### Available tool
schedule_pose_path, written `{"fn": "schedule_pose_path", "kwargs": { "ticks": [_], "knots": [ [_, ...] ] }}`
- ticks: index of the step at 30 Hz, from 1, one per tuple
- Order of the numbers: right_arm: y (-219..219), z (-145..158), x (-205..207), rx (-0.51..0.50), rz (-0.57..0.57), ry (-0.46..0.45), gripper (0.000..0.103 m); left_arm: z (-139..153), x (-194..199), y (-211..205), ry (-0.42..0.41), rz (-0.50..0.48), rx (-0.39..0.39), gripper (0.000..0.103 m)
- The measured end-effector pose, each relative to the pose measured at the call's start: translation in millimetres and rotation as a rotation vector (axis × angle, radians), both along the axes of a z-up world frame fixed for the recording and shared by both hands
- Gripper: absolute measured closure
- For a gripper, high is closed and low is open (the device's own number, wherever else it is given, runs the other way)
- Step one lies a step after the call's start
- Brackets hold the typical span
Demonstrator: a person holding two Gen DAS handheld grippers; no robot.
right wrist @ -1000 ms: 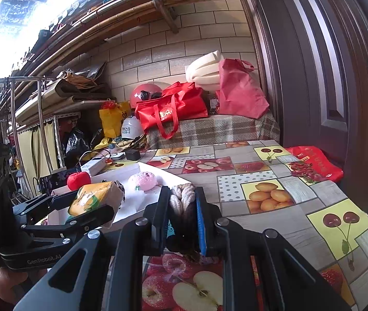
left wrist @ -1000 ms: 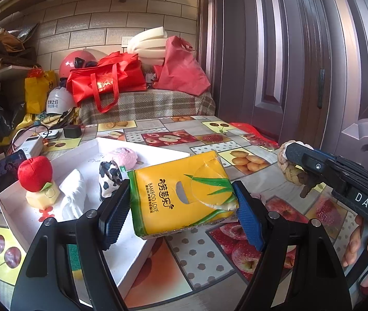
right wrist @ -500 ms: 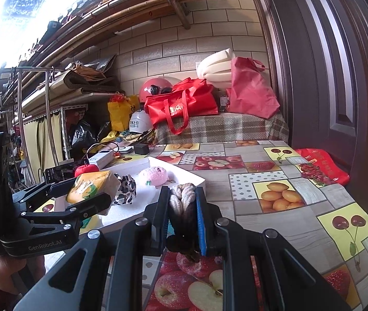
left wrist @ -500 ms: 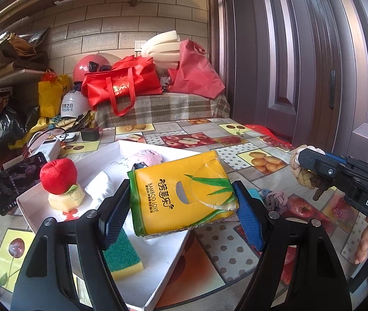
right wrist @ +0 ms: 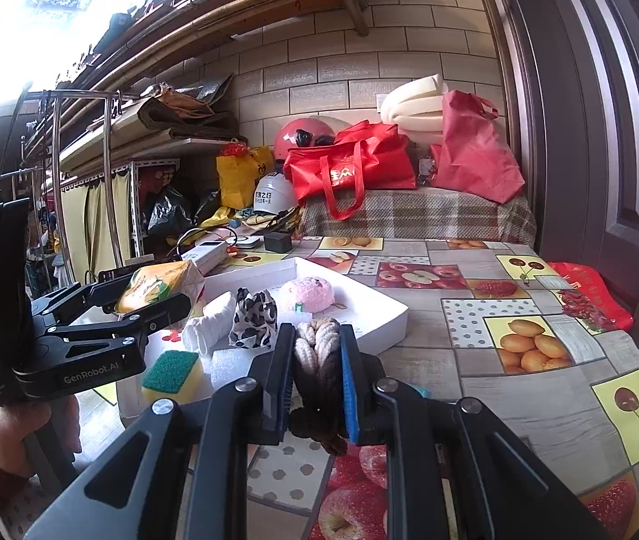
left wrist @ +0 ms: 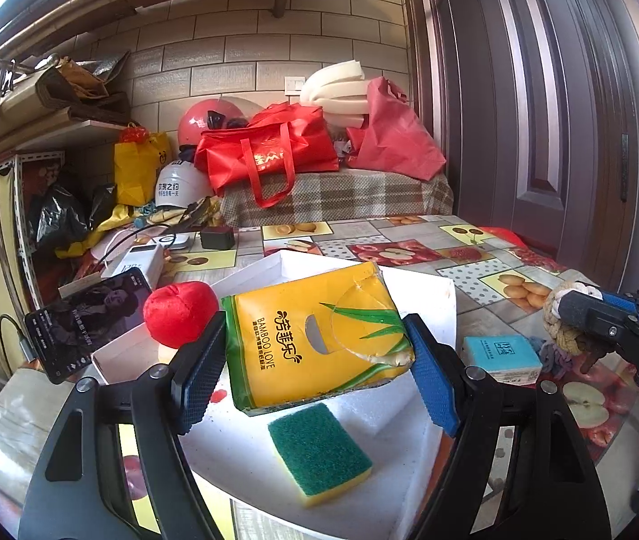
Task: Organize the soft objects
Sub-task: 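Carry the yellow tissue pack and rope toy over the white box, then open both tools to drop the tissue pack and rope toy into the box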
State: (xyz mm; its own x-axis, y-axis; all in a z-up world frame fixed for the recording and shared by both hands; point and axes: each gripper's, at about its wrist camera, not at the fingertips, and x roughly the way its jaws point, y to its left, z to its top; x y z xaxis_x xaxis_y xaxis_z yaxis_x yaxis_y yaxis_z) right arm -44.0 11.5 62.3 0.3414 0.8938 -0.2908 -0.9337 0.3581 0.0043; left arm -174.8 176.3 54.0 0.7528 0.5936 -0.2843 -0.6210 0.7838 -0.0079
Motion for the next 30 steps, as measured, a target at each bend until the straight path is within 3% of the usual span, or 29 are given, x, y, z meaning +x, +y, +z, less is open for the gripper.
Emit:
{"fn": "schedule_pose_path", "kwargs": {
  "ticks": [13,30],
  "knots": [
    [52,-9,-22,-0.075,0.062,-0.075,0.086,-2,-19,44,-0.032,0.088,-0.02,0.026],
    [124,-11,14,-0.095,-0.029,0.011,0.086,-3,-7,78,-0.005,0.063,-0.048,0.026]
  ]
}}
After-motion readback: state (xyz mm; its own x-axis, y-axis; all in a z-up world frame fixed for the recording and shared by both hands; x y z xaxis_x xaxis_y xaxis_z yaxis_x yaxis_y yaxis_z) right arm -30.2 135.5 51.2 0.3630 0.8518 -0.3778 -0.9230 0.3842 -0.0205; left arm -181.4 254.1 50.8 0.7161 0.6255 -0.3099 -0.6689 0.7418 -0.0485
